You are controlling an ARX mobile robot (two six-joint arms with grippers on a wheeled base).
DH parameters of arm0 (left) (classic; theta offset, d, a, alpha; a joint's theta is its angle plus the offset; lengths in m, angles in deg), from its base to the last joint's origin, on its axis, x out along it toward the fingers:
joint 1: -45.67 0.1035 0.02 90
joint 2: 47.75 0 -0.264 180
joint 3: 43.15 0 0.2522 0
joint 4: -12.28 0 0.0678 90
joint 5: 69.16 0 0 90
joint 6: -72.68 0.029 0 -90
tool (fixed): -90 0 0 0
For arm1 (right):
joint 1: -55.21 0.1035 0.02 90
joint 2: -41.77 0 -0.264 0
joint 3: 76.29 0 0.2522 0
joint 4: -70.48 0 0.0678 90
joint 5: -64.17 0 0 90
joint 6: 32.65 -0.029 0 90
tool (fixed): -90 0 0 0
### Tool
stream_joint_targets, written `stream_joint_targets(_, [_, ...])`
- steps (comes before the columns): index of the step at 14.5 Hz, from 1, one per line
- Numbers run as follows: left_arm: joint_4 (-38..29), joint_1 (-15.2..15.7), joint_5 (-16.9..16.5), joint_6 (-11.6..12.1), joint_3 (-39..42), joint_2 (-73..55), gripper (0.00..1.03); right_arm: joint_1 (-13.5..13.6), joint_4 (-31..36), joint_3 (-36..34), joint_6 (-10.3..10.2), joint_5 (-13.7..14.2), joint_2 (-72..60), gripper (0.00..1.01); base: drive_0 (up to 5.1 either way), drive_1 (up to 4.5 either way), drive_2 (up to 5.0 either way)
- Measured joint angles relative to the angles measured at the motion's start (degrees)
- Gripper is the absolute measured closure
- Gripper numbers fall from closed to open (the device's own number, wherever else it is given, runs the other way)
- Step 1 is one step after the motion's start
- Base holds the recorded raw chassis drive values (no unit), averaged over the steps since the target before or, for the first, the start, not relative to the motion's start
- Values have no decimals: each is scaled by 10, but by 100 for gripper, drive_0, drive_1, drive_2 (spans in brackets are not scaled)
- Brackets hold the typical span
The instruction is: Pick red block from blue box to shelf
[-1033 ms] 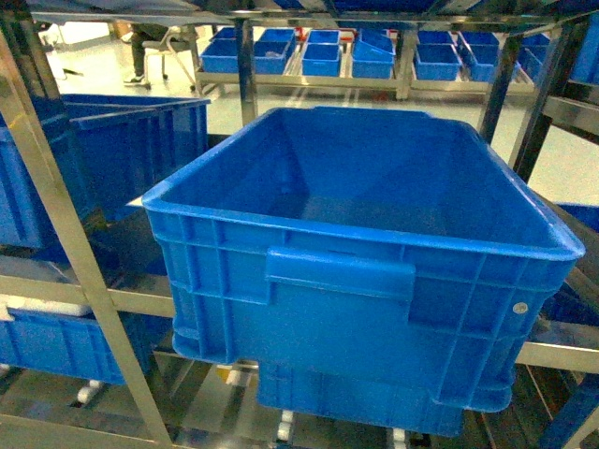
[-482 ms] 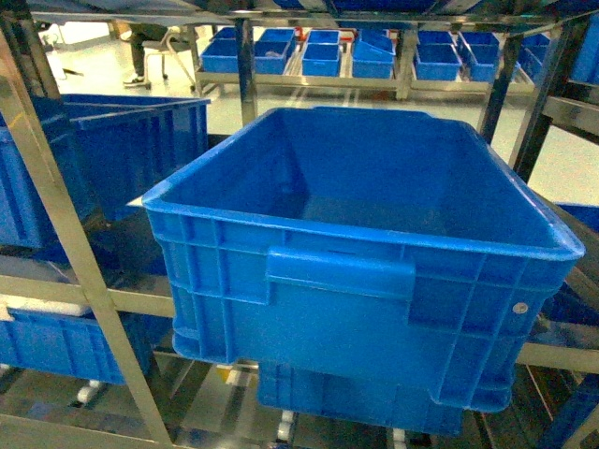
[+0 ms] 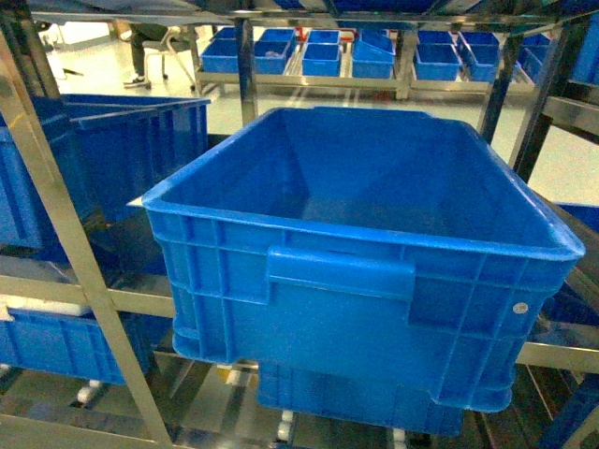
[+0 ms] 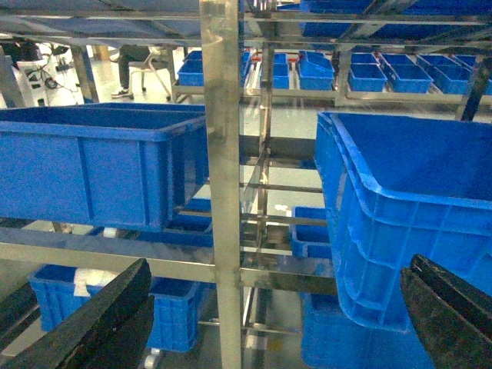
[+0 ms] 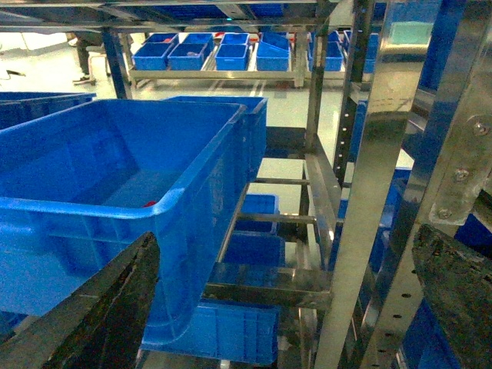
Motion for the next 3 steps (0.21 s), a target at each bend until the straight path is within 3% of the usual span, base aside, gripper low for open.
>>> stream_joint_targets(3, [0,0,0,0,0,0,5,0,0,0,0,0,0,3,0,0,0])
